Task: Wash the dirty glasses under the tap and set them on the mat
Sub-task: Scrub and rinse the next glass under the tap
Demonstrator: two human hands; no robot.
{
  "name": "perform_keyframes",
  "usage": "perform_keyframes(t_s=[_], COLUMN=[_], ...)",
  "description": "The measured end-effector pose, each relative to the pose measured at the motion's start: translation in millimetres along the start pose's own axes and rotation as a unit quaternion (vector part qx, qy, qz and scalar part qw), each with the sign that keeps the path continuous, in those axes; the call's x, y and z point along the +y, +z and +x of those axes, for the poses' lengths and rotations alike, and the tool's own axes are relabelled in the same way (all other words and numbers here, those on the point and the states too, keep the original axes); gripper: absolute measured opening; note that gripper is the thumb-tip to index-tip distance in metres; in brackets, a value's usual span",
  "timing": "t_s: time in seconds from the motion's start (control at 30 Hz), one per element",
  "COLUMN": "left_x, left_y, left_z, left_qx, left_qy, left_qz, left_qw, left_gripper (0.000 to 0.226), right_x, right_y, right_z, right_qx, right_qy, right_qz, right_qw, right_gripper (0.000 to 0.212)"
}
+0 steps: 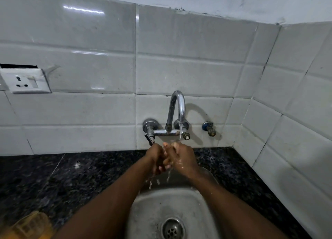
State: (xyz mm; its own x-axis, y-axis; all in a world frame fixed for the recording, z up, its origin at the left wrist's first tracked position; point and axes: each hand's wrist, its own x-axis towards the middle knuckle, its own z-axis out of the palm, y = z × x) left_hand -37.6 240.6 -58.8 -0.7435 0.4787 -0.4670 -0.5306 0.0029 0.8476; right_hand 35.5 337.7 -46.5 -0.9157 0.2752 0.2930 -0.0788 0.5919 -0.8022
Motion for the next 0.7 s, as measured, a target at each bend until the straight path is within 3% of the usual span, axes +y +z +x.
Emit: perform_keyframes(t_s=[0.07,0.1,0.13,0.17,0.2,0.23,0.27,0.3,0.33,0.37,0.4,0.47,0.5,0.53,0.63,0.7], left_x=[-7,-11,-14,-15,-11,-4,4,9,13,12,10,5,4,5,13,9], left_y=[6,10,13,14,13,11,8,5,5,9,12,20,20,19,13,11], left_z=[2,3,0,-1,-3,-2,-4,-6,-9,-8,-5,-9,-11,-11,-15,-10], left_qx=[0.05,0.131,0.193,0.225,0.217,0.17,0.106,0.036,-0.004,0.005,0.045,0.179,0.201,0.17,0.01,0.009], left_qy=[0.09,0.194,0.305,0.38,0.386,0.329,0.218,0.097,0.034,0.036,0.087,0.227,0.259,0.241,0.065,0.021], left_qz=[0.031,0.102,0.172,0.19,0.182,0.146,0.119,0.104,0.095,0.089,0.085,0.114,0.113,0.081,0.067,0.064], left_qw=[0.994,0.967,0.917,0.877,0.878,0.917,0.963,0.989,0.995,0.995,0.992,0.95,0.938,0.952,0.996,0.998], left_gripper=[0.041,0.036,0.029,0.023,0.023,0.028,0.035,0.041,0.043,0.043,0.042,0.035,0.034,0.034,0.04,0.046], right_x=[5,4,1,-2,-3,-2,-4,-4,-1,2,2,-4,-7,-7,-3,-3], right_y=[-2,-2,-3,-3,-3,-4,-5,-7,-9,-10,-12,-10,-11,-11,-17,-29], right_z=[6,12,17,20,20,16,10,5,2,4,9,20,22,20,9,15], right_qx=[0.043,0.087,0.117,0.126,0.119,0.105,0.09,0.078,0.075,0.081,0.095,0.121,0.122,0.112,0.049,-0.019], right_qy=[0.038,0.097,0.158,0.178,0.152,0.094,0.03,-0.021,-0.044,-0.049,-0.02,0.077,0.094,0.059,-0.1,-0.15], right_qz=[0.027,0.069,0.117,0.145,0.135,0.093,0.037,-0.008,-0.035,-0.043,-0.021,0.081,0.1,0.05,-0.079,-0.144], right_qw=[0.998,0.989,0.973,0.965,0.972,0.986,0.995,0.997,0.996,0.995,0.995,0.986,0.983,0.991,0.991,0.978], right_gripper=[0.037,0.037,0.038,0.038,0.038,0.038,0.037,0.035,0.034,0.033,0.032,0.032,0.032,0.031,0.034,0.036])
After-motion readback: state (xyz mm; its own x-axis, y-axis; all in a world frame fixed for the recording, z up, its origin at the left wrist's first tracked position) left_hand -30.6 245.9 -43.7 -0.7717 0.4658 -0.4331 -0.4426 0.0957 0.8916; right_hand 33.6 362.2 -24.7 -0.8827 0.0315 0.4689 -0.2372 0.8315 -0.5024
